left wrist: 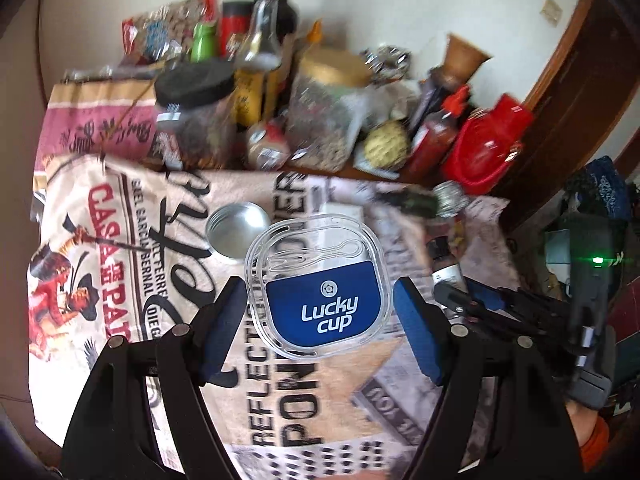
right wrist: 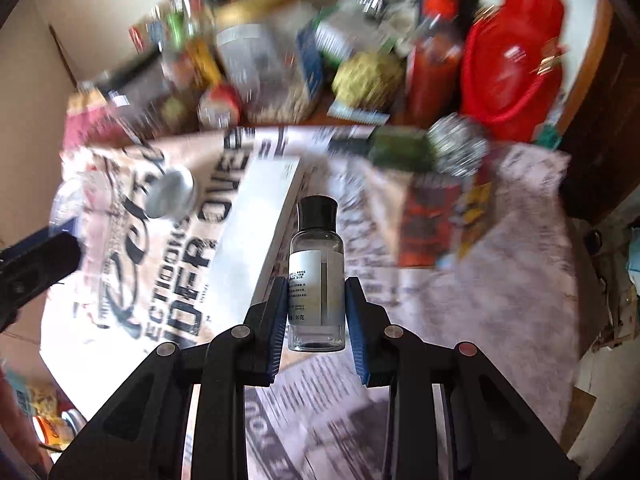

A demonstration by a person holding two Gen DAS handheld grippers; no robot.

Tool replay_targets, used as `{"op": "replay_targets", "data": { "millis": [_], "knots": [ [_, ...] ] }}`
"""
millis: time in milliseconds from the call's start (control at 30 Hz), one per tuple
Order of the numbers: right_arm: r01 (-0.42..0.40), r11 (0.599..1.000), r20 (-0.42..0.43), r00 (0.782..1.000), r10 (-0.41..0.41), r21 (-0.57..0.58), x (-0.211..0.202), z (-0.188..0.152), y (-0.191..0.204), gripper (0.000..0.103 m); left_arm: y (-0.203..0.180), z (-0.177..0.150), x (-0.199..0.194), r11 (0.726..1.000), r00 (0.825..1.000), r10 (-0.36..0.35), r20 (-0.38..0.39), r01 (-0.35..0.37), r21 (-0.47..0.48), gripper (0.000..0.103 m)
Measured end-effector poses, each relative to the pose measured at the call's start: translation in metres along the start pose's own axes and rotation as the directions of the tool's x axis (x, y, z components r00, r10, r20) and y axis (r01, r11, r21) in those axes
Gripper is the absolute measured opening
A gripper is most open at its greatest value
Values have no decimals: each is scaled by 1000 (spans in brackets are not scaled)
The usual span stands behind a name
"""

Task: Collect trash
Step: 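Lift the bottle with the right tool while the left tool pulls back over the table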

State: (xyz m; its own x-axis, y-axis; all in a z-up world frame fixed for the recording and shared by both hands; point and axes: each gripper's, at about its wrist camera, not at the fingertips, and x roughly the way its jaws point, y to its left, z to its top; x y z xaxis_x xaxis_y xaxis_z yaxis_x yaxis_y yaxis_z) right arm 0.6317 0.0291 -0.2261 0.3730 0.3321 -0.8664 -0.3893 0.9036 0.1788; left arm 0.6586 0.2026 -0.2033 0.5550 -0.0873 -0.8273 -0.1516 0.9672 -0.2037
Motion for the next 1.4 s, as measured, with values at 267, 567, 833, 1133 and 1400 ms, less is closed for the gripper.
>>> {"op": "replay_targets", "data": {
  "millis": [267,567,833,1133,1400],
  "knots": [
    [-16,1000,237,971,21,-22,-133,-19,-35,26,-62,-19,-75,999,988,45,150,-46,6,74],
    [-55,993,404,910,93,-106,-224,-49,-46,26,-111,-65,-161,998,963,32,268,-16,-61,47],
    [-62,988,386,916,113,-141,-225,-71,-36,26,-118,-96,-142,998,986,35,164,-27,-53,45],
    [-6,1000,292,956,2,15,-207,-104,-65,26,-124,-122,-100,1000,1000,-10,1,10,18,49],
    [35,994,272,960,-61,100,-208,-126,-72,26,-116,-144,-96,997,998,-22,-52,25,67,53]
  ]
}}
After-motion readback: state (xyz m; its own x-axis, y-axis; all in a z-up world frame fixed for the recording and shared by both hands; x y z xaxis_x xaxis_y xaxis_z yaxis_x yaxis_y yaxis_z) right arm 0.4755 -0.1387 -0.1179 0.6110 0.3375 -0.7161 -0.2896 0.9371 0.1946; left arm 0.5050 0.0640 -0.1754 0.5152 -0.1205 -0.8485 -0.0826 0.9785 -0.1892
